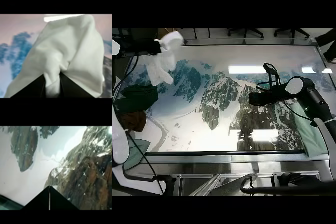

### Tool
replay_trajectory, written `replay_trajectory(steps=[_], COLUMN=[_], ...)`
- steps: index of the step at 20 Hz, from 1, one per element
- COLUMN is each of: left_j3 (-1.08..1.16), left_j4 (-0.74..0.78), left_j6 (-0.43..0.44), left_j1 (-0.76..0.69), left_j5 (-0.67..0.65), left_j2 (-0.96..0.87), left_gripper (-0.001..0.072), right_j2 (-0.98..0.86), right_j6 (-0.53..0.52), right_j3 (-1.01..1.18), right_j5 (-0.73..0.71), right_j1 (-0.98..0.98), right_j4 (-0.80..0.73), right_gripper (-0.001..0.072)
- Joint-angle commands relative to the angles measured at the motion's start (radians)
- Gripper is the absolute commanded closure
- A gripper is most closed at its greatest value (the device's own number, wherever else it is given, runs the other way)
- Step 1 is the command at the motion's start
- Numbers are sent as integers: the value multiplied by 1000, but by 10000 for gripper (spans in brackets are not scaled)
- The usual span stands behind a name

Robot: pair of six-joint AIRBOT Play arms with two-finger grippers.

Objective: Fold the shirts.

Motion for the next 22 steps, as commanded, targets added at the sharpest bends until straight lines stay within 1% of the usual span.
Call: replay_trajectory(steps=[1,4,8,9,10,11,12,13,15,16,17,18,19,22], left_j3=[-182,-380,-588,-621,-644,-657,-657,-636,-560,-533,-541,-590,-668,-998], left_j4=[-255,-252,-248,-247,-247,-245,-245,-245,-245,-245,-244,-244,-244,-246], left_j6=[44,34,34,34,33,14,-35,-50,-76,-102,-117,-119,-119,-115], left_j1=[-109,-249,-420,-448,-472,-489,-488,-472,-397,-348,-310,-273,-246,-190], left_j5=[-267,-238,-49,-21,-14,-24,-56,-116,-304,-399,-459,-484,-472,-319], left_j2=[122,140,128,117,103,88,77,70,69,76,94,132,179,350], left_gripper=[684,682,681,679,577,142,0,0,0,0,0,0,0,0], right_j2=[-10,-24,-45,-47,-47,-45,-45,-45,-42,-39,-39,-35,-26,-23], right_j6=[0,-3,-3,-3,-4,-3,-3,-3,-38,-67,-87,-106,-127,-150], right_j3=[0,0,0,0,0,2,8,21,40,38,30,6,-34,-165], right_j5=[-7,1,19,29,41,60,90,132,225,249,272,279,276,257], right_j1=[0,0,0,-1,-1,-3,-8,-21,-63,-82,-87,-87,-87,-88], right_j4=[8,8,5,5,5,5,5,5,4,5,5,9,16,13], right_gripper=[691,691,691,689,684,675,546,431,412,342,244,236,236,229])
